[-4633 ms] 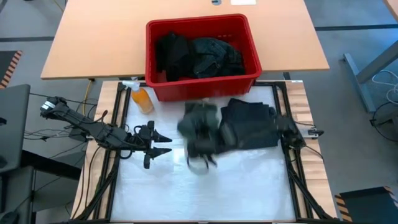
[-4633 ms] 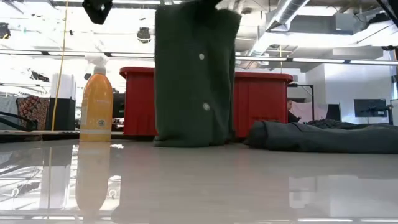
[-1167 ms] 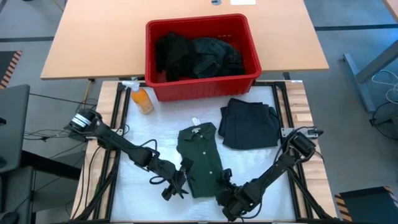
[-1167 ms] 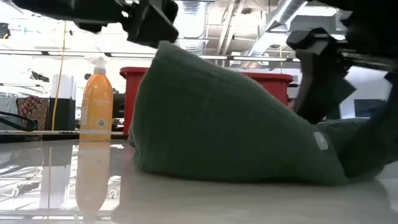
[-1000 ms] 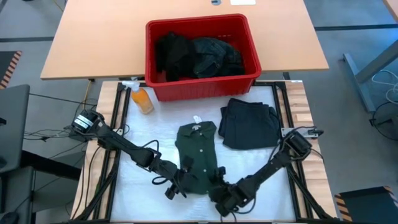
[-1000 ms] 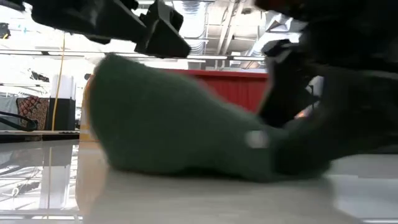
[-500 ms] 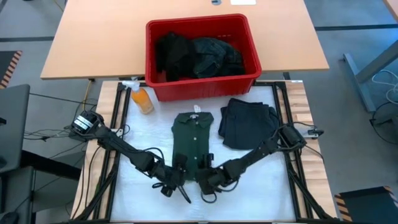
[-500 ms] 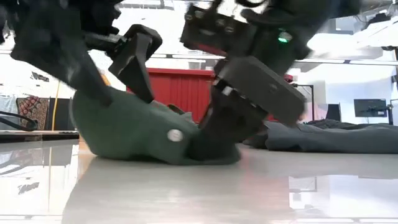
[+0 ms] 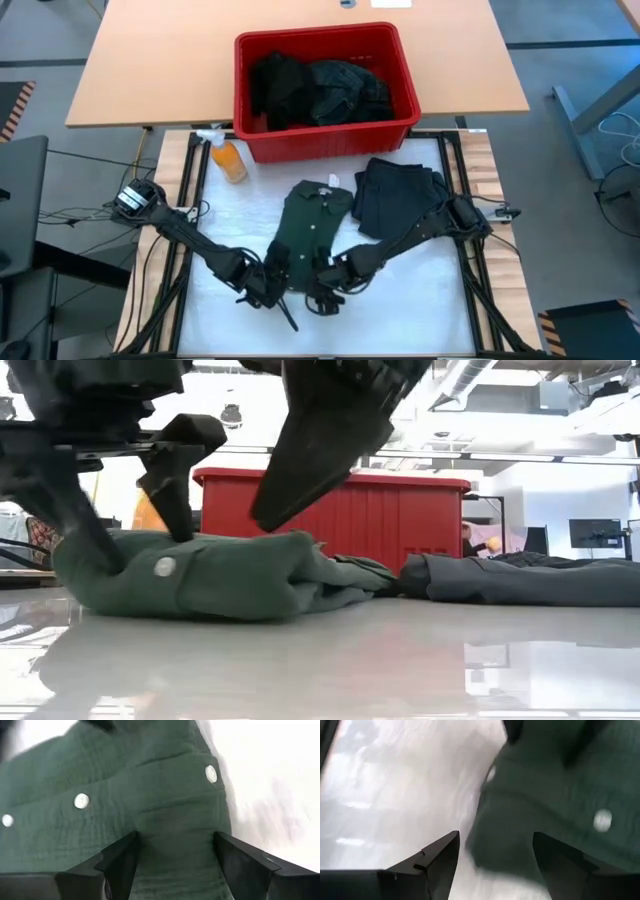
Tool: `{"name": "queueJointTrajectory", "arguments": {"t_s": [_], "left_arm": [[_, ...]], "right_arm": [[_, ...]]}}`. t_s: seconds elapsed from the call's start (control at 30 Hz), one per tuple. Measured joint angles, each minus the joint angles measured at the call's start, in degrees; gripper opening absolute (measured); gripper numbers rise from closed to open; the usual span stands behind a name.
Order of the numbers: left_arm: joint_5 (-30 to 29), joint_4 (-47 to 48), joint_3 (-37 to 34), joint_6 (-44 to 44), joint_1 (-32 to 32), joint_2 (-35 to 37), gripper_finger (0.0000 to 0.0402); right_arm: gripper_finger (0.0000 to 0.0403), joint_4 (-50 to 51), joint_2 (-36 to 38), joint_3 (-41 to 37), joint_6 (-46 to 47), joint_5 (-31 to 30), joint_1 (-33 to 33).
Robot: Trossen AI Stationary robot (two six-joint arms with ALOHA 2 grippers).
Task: Fold Laundry from Bin
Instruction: Stack the green polo shirt on top of the black short
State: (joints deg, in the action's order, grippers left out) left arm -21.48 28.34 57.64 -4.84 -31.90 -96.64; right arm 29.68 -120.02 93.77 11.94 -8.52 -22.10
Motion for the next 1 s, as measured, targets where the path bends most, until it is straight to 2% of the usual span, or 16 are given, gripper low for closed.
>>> {"name": "queueJointTrajectory", "arguments": {"t_s": [0.13,0.23,0.33,0.43,0.53,0.63,0.77,0.9,1.0], "left_arm": [[0.7,0.93,-1.69,3.28,-0.63,0.0,0.0248],[4.38,2.22,-2.82,8.82,-0.72,0.0,0.0248],[5.96,2.19,-3.22,15.65,-1.22,0.29,0.0248],[6.0,2.5,-3.33,20.63,-2.66,2.49,0.0248],[1.74,3.69,-3.33,25.51,-4.62,6.33,0.0248],[-4.62,5.67,-3.32,33.07,-6.76,11.4,0.0248],[-12.66,7.29,-3.34,50.98,-9.66,17.45,0.0248],[-20.16,7.47,-3.33,79.45,-12.64,19.86,0.0248],[-20.98,7.41,-3.34,99.19,-13.7,19.3,0.0248]], "right_arm": [[0.0282,8.33,2.28,0.56,3.84,4.5,2.13],[0.0282,8.58,6.09,-1.54,6.15,4.64,4.01],[0.0282,3.13,12.31,-8.66,10.38,4.33,5.9],[0.0282,-4.72,19.85,-19.78,18.32,4.19,8.05],[0.0282,-17.62,27.29,-31.86,27.18,3.83,11.06],[0.0282,-28.34,32.16,-39.8,31.59,3.62,15.16],[0.0282,-32.3,34.82,-41.48,30.65,5.29,21.34],[0.0282,-32.07,32.83,-39.6,29.28,11.16,27.8],[0.0286,-31.78,29.35,-38.27,26.62,14.81,31.43]]}}
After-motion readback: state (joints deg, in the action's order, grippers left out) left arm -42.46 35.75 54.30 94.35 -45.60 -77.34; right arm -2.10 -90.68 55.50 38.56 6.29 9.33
